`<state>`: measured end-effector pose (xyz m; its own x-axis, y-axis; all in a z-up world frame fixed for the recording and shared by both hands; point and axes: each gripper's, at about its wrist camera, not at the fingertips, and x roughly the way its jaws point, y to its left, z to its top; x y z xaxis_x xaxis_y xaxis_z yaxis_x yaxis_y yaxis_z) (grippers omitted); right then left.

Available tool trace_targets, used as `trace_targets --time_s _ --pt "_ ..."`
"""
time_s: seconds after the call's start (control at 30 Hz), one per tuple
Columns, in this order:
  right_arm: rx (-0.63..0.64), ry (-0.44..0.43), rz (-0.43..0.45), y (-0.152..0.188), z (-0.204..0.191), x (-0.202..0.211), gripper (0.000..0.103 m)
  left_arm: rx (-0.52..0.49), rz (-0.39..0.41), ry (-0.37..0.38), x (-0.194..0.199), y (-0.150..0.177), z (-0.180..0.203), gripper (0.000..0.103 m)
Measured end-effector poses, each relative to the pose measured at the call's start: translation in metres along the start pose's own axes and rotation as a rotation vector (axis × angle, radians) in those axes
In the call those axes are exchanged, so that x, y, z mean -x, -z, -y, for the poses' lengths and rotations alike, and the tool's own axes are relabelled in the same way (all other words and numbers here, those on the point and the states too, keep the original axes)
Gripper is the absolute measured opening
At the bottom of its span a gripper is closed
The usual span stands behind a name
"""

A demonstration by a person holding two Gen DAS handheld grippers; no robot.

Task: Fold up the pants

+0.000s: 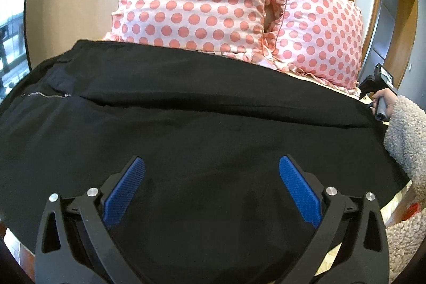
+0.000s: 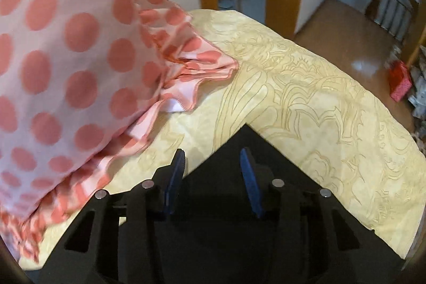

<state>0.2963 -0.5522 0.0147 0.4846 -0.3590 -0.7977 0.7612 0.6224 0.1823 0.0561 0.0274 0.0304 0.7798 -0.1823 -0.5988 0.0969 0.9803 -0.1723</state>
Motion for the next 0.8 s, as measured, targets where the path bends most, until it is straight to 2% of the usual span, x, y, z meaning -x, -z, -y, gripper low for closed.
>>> trace_targets --time_s 0.1,0.17,0.23,0.3,0.4,0.47,0.63,0.7,0.8 --pt "0.092 0.078 0.037 0.004 -0.015 -0.009 0.044 0.020 -0.025 0.018 -0.007 0.001 -0.003 0.101" --pt "0.126 0.084 0.066 0.007 -0.018 -0.009 0.037 0.031 -0.028 0.028 -0.007 0.003 -0.004 0.101" --pt "0.100 0.024 0.075 0.012 -0.009 -0.008 0.008 0.031 -0.019 0.033 -0.004 0.004 -0.005 0.101" --pt "0.070 -0.018 0.068 0.014 0.004 -0.004 0.003 0.024 -0.010 0.030 0.000 0.005 -0.005 0.101" --pt "-0.013 -0.161 0.089 0.023 0.031 0.014 0.002 0.012 0.006 0.020 0.007 0.007 -0.005 0.101" --pt "-0.030 -0.246 0.143 0.037 0.047 0.044 0.002 0.010 0.018 0.021 0.012 0.007 -0.006 0.101" --pt "-0.088 -0.443 0.226 0.094 0.113 0.111 0.002 0.018 0.046 0.045 0.024 0.011 -0.004 0.101" --pt "-0.110 -0.488 0.227 0.121 0.137 0.127 0.002 0.018 0.052 0.048 0.027 0.012 -0.002 0.101" --pt "-0.179 -0.533 0.166 0.170 0.174 0.133 0.002 0.015 0.067 0.038 0.030 0.013 0.001 0.101"
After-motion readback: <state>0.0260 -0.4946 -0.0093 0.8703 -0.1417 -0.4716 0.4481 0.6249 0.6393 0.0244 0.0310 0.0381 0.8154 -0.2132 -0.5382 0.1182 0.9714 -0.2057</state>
